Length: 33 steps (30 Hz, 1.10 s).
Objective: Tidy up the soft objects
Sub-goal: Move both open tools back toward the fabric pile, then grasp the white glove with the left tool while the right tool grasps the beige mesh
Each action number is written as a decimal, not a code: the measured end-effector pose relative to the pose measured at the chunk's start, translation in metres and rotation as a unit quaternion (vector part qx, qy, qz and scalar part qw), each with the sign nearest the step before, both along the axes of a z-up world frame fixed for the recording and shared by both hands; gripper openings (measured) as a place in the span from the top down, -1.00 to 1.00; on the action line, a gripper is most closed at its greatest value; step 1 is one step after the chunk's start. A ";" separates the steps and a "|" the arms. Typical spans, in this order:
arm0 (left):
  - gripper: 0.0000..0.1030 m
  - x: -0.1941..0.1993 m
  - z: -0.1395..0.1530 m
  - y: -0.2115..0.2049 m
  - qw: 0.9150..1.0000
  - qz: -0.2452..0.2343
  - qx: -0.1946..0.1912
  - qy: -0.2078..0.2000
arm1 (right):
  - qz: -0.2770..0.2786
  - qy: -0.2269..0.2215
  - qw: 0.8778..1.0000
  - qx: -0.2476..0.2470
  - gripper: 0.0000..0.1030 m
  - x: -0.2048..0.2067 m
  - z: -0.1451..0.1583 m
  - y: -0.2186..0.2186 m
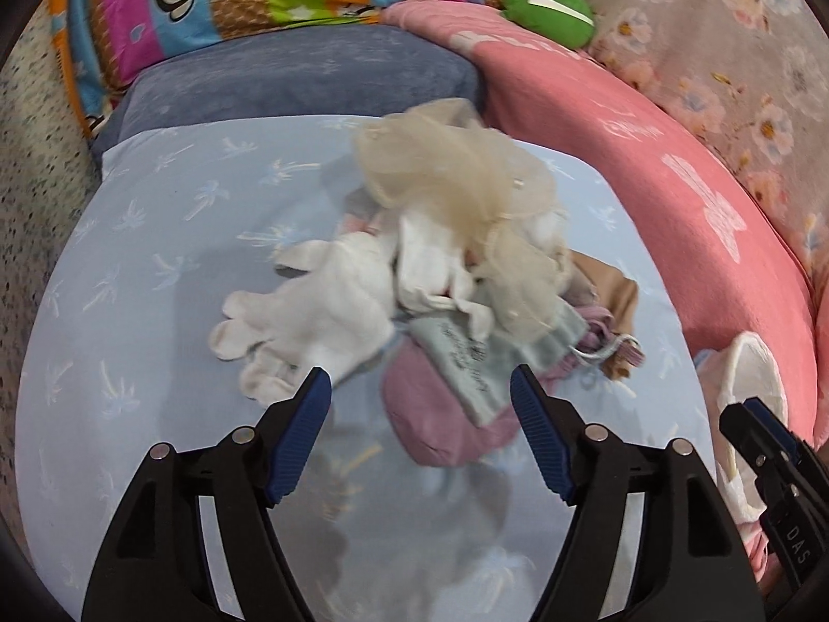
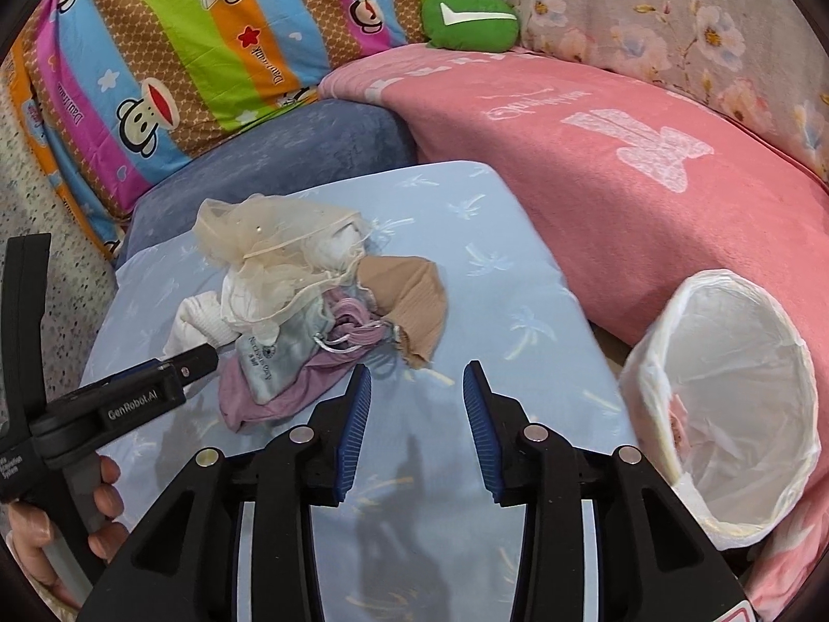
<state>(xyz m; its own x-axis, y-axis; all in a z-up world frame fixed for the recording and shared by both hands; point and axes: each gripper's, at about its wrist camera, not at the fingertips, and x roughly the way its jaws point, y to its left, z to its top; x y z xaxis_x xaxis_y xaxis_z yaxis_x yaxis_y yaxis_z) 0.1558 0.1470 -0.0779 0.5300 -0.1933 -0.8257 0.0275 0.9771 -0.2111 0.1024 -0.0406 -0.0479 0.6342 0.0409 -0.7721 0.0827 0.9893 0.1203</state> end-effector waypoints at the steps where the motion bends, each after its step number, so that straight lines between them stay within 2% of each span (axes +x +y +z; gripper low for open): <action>1: -0.33 0.002 -0.001 0.004 1.000 0.004 -0.001 0.001 | 0.003 0.002 1.000 0.000 0.28 0.003 -0.002 0.004; 11: -0.33 0.027 -0.011 0.029 1.000 0.019 -0.002 0.010 | 0.039 0.009 0.999 0.009 0.27 0.034 -0.011 0.046; 14: -0.32 0.033 -0.014 0.033 1.000 0.020 -0.011 0.015 | 0.052 0.008 0.999 0.009 0.11 0.043 -0.013 0.058; 16: -0.29 0.035 -0.015 0.034 1.000 0.019 -0.016 0.016 | 0.060 0.009 0.998 0.008 0.09 0.049 -0.014 0.067; 21: 0.00 0.042 -0.022 0.037 0.999 0.009 -0.029 0.030 | 0.073 0.018 0.997 0.007 0.05 0.063 -0.023 0.082; 25: 0.44 0.043 -0.024 0.042 0.998 0.003 -0.045 0.037 | 0.077 0.025 0.997 0.007 0.05 0.071 -0.030 0.090; 30: 0.65 0.039 -0.022 0.044 0.998 -0.001 -0.046 0.032 | 0.074 0.031 0.997 0.006 0.05 0.082 -0.039 0.095; 31: 0.67 0.039 -0.021 0.044 0.998 -0.001 -0.046 0.032 | 0.072 0.033 0.997 0.006 0.13 0.084 -0.041 0.095; 33: 0.68 0.037 -0.020 0.045 0.998 0.000 -0.048 0.031 | 0.070 0.038 0.997 0.008 0.46 0.087 -0.044 0.095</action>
<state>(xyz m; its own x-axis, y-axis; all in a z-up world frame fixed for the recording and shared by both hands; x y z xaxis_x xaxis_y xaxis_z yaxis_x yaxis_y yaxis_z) 0.1932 0.1922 -0.0976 0.4786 -0.2728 -0.8346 0.0109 0.9523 -0.3050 0.1893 0.0540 -0.0918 0.5605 0.1381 -0.8165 -0.0471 0.9897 0.1351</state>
